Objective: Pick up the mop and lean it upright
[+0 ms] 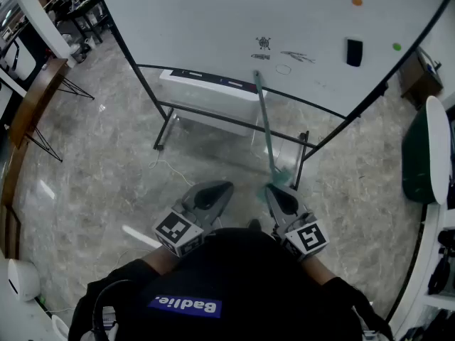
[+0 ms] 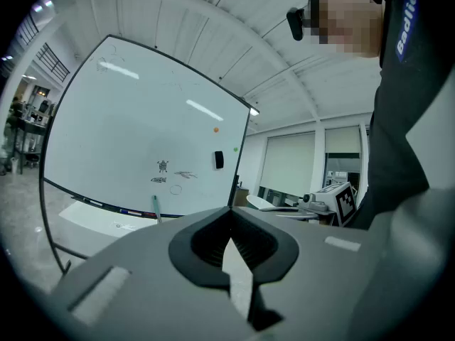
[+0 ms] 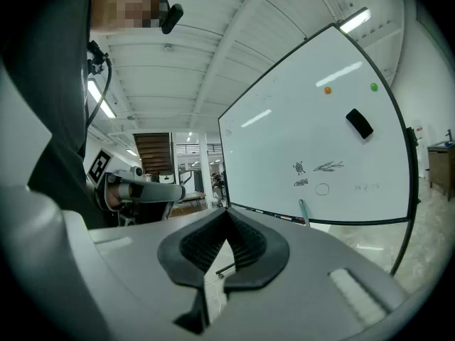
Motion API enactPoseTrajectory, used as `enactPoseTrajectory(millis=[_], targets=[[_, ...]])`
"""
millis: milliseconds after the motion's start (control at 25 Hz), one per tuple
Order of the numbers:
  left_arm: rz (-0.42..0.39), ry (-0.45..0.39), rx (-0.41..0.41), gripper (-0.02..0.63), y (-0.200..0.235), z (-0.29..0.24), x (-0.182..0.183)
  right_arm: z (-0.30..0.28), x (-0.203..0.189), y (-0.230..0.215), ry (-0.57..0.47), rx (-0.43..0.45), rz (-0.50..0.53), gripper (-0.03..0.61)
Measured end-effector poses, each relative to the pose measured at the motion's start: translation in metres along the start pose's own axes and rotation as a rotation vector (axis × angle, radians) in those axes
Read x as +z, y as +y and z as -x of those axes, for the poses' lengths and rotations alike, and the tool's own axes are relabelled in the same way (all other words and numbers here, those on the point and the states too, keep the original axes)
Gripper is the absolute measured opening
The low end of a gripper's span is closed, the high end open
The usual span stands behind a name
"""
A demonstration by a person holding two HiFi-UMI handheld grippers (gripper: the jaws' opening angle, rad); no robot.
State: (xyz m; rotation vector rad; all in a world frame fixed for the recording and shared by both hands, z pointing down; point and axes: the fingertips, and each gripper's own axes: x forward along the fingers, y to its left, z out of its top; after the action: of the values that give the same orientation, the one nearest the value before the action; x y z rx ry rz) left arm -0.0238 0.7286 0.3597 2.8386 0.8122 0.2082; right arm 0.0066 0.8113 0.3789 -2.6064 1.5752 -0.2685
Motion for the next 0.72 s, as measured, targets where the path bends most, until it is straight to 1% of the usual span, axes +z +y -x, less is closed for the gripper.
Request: enactPoseTrajectory(millis=[200, 320, 400, 600, 720], targets=[[0.017, 0.001, 0.003, 0.02, -0.002, -0.004, 0.0, 0.001, 0.0, -0.002, -0.003, 0.008, 0.007, 0.003], [-0.012, 0.019, -0.007, 0.02, -0.002, -0.005, -0.004, 0.0, -0.001, -0.002, -0.008, 0.014, 0.002, 0.003], [-0.018, 0.028, -0.009, 0.02, -0.003, -0.006, -0.005, 0.002, 0.001, -0.005, -0.025, 0.012, -0.015, 0.003], [0.038, 0.023, -0.003, 0.02, -0.007, -0.015, 0.002, 0.004, 0.0, -0.015, -0.035, 0.006, -0.049, 0.005], [0.037, 0.034, -0.002, 0.02, -0.008, -0.024, -0.003, 0.005, -0.003, -0.024, -0.03, 0.007, -0.062, 0.005]])
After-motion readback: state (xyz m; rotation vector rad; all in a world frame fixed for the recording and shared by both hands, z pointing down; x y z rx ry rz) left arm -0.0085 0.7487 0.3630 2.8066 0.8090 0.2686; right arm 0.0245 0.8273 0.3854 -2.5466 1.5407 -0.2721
